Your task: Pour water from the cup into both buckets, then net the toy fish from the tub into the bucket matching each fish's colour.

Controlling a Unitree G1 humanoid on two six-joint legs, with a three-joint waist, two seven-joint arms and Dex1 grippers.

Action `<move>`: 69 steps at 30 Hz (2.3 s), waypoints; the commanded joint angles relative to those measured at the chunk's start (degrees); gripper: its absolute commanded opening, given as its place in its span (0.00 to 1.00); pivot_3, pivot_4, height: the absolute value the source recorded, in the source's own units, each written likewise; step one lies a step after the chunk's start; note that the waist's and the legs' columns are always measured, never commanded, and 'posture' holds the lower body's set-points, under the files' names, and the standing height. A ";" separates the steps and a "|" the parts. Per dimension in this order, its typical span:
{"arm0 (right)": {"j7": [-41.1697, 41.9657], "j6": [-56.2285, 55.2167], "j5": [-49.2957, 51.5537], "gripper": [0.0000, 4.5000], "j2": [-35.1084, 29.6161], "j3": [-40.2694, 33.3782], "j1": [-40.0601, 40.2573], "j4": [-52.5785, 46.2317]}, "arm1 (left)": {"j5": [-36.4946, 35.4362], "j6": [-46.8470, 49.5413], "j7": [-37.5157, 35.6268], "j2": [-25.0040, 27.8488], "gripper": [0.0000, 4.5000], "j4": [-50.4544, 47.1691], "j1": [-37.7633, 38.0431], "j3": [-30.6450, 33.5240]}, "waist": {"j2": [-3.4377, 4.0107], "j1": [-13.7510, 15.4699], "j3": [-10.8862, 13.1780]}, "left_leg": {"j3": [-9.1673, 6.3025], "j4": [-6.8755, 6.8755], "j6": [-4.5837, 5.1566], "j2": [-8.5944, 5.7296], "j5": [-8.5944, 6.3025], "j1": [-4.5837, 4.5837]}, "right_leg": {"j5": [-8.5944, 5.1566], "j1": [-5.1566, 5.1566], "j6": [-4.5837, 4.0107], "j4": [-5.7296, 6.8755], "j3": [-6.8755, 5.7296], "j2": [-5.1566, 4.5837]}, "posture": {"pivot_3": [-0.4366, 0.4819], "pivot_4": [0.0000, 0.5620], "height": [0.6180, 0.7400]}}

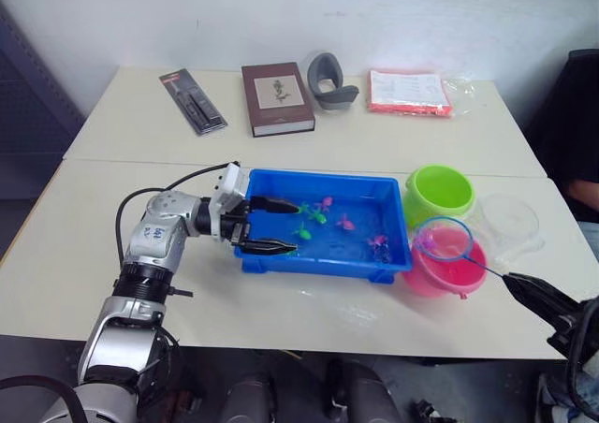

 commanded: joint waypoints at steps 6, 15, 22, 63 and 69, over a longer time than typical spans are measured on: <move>-2.04 -22.19 -13.39 0.00 0.46 8.27 11.87 -5.18 | -0.59 1.29 -0.09 -1.34 0.99 -1.21 -3.38 -1.24 | 0.00 0.05 0.00 | 0.16 -0.12 0.02 -0.03 -0.01 0.17 | 0.00 0.02 0.00 -0.01 0.19 0.02 | 0.48 0.27 1.00; 1.83 -56.34 -46.12 0.00 2.94 27.15 27.90 -2.89 | -0.71 2.32 0.01 -2.08 0.99 -1.58 -4.02 -1.68 | 0.01 -0.07 -0.01 | 0.47 -0.53 0.05 -0.02 -0.01 0.77 | -0.01 0.42 -0.01 -0.22 0.46 0.08 | 0.48 0.27 1.00; -0.67 -83.88 -66.45 0.00 4.76 36.02 30.54 5.34 | -0.62 2.02 -0.19 -2.70 0.99 -1.13 -3.87 -1.78 | 0.01 -0.14 0.00 | 0.53 -0.54 0.04 -0.01 -0.01 0.81 | -0.03 0.41 -0.03 -0.34 0.47 0.11 | 0.48 0.27 1.00; 2.43 -42.40 -49.73 0.00 -31.34 58.66 -4.37 -2.54 | 0.10 -5.51 4.54 -0.24 0.99 0.97 0.14 2.04 | -0.02 0.11 0.00 | 0.36 -0.44 0.18 0.05 -0.08 0.78 | -0.10 0.40 -0.16 -0.30 0.35 -0.05 | 0.48 0.27 1.00; 1.17 -38.70 -60.40 0.00 -38.79 69.52 -12.98 -0.06 | -0.17 -5.01 5.42 1.04 0.99 -0.21 1.05 2.52 | -0.02 0.08 0.00 | 0.30 -0.41 0.24 -0.03 -0.11 0.60 | -0.04 0.42 -0.06 -0.32 0.24 -0.11 | 0.48 0.27 1.00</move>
